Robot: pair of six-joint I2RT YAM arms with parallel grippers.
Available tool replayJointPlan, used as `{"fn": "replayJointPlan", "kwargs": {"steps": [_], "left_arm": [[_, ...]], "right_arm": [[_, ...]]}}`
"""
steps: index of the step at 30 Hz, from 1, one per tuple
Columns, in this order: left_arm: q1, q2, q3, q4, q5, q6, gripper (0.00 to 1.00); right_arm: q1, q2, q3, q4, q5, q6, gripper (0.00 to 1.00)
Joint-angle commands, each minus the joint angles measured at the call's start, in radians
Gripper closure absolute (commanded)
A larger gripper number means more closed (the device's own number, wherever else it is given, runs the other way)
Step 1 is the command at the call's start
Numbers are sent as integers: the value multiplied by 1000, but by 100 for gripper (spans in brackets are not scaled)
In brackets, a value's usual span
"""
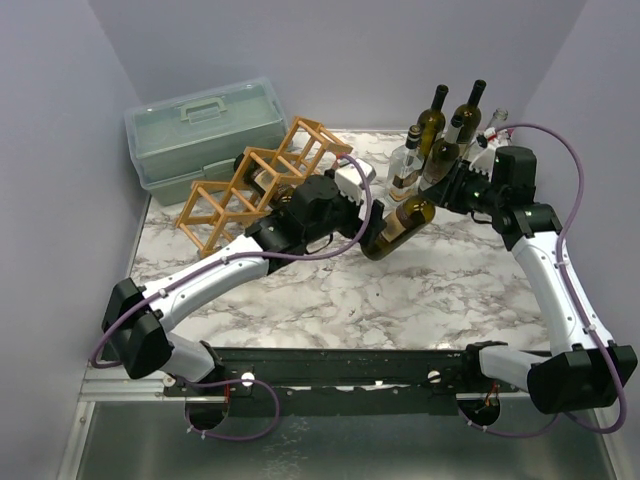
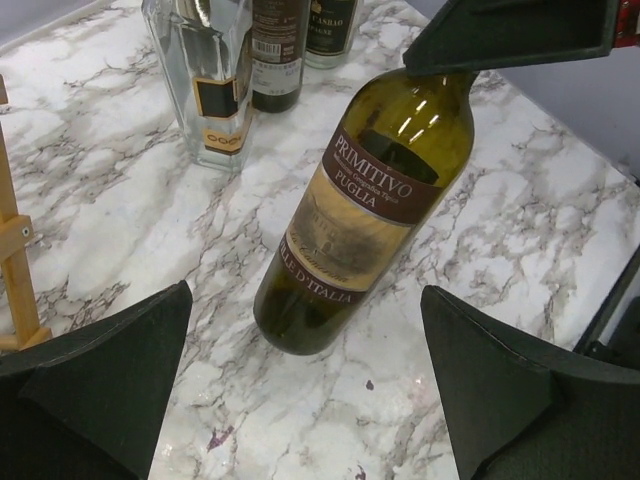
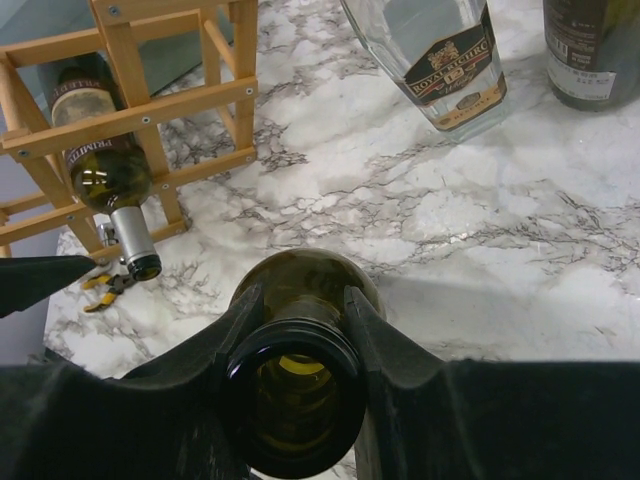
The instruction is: Put the wine bottle on the wine rack
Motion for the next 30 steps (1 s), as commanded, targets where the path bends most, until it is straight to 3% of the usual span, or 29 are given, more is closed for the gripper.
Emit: {"fn": "replayJointPlan", "kwargs": {"steps": [1, 4, 10, 19, 30], "left_arm": [[-55, -29, -151, 255, -124, 60, 1], [-88, -28, -220, 366, -120, 113, 1], [-121, 16, -248, 410, -118, 147, 1], [-150, 131, -192, 480, -260, 238, 1], [-156, 275, -131, 519, -294, 334, 1]], "right_arm": [[3, -43, -5, 94, -78, 48, 99], [3, -46, 0, 94, -102, 52, 99], [3, -55, 0, 108, -136, 65, 99], [3, -59, 16, 81, -222, 62, 99], [3, -92, 51, 32, -257, 54, 99]]}}
